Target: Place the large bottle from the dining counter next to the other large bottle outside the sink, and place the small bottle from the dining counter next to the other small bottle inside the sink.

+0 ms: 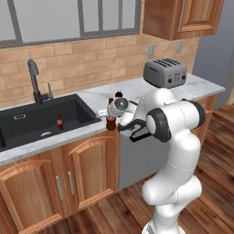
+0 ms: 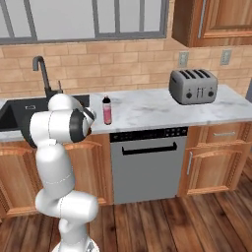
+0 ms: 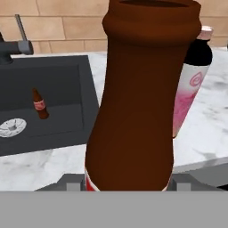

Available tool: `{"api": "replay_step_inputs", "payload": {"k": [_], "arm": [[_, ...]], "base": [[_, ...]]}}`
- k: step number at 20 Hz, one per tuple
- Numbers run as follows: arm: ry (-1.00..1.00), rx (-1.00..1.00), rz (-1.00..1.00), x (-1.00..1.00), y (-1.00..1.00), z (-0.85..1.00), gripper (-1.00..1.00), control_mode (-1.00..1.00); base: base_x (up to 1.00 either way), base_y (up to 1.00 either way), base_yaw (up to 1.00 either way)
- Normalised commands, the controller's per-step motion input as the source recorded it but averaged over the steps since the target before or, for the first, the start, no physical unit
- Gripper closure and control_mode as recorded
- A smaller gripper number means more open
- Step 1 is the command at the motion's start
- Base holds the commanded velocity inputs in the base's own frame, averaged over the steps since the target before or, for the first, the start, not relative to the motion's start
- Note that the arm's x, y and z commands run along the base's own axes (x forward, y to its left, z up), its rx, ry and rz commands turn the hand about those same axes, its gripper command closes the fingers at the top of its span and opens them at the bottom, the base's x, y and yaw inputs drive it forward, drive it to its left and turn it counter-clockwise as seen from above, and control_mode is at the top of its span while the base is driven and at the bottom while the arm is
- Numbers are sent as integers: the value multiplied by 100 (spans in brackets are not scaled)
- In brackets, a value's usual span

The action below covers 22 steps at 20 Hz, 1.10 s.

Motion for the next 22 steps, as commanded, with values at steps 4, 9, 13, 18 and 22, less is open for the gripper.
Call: {"api": "replay_step_inputs", "payload": {"k": [4,9,13,18,22], "arm": [[0,0,0,0,0,0,100,100],[0,0,0,0,0,0,100,100],[0,0,0,0,0,0,100,100],[0,0,0,0,0,0,100,100],[0,0,0,0,0,0,100,100]], "base": [[37,33,-9],[34,31,-9],[29,31,-10],[21,28,-7],[3,19,0]]}}
